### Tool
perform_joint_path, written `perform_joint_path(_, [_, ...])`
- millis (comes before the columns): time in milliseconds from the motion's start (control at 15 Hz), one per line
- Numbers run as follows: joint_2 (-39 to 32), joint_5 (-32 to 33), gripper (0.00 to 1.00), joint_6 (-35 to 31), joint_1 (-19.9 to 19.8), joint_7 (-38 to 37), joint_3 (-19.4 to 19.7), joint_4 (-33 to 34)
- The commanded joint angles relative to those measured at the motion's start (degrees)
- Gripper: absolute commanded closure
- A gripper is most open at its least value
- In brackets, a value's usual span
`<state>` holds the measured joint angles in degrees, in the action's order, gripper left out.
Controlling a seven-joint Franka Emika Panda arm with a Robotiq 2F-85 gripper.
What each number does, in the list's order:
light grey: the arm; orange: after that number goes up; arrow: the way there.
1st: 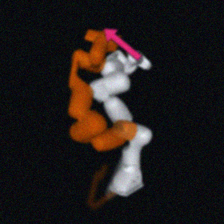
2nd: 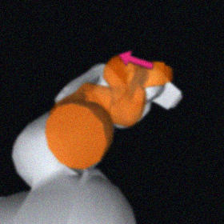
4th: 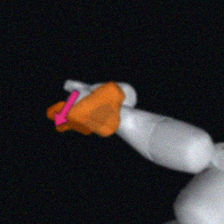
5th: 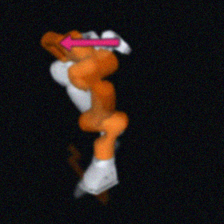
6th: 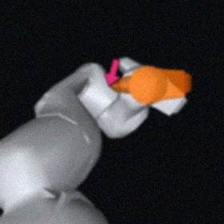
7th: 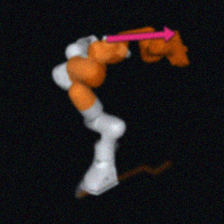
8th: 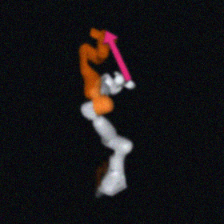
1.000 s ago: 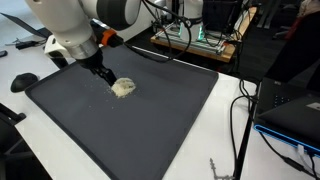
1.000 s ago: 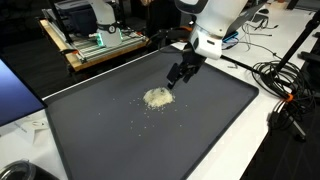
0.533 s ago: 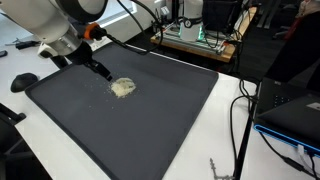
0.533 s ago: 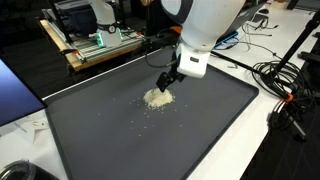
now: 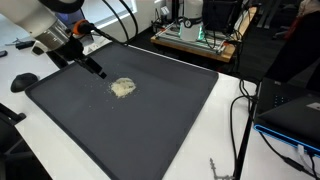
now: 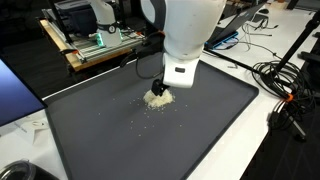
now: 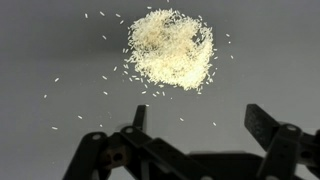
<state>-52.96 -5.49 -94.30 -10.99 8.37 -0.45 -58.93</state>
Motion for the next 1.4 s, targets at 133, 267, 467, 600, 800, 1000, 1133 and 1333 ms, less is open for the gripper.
perform_joint_path(133, [1.1, -4.8, 0.0, -2.5, -4.9, 7.2, -2.4, -2.0])
perform_joint_path(267, [1.8, -6.9, 0.0, -4.4, -6.8, 10.1, -3.5, -3.7])
perform_joint_path(467, [2.9, -10.0, 0.0, -6.7, -10.0, 15.8, -5.3, -6.9])
perform_joint_path(600, [3.8, -11.8, 0.0, -7.9, -12.0, 19.2, -6.1, -9.6])
perform_joint_path(800, [6.3, -14.2, 0.0, -10.2, -15.2, 24.0, -7.0, -15.7])
perform_joint_path(1000, [9.5, -17.7, 0.0, -14.1, -18.5, 29.6, -8.0, -23.5])
perform_joint_path(1133, [11.7, -21.6, 0.0, -16.6, -19.4, 34.6, -7.1, -28.5])
perform_joint_path(1333, [15.1, -25.6, 0.0, -23.5, -20.1, 42.2, -6.3, -36.5])
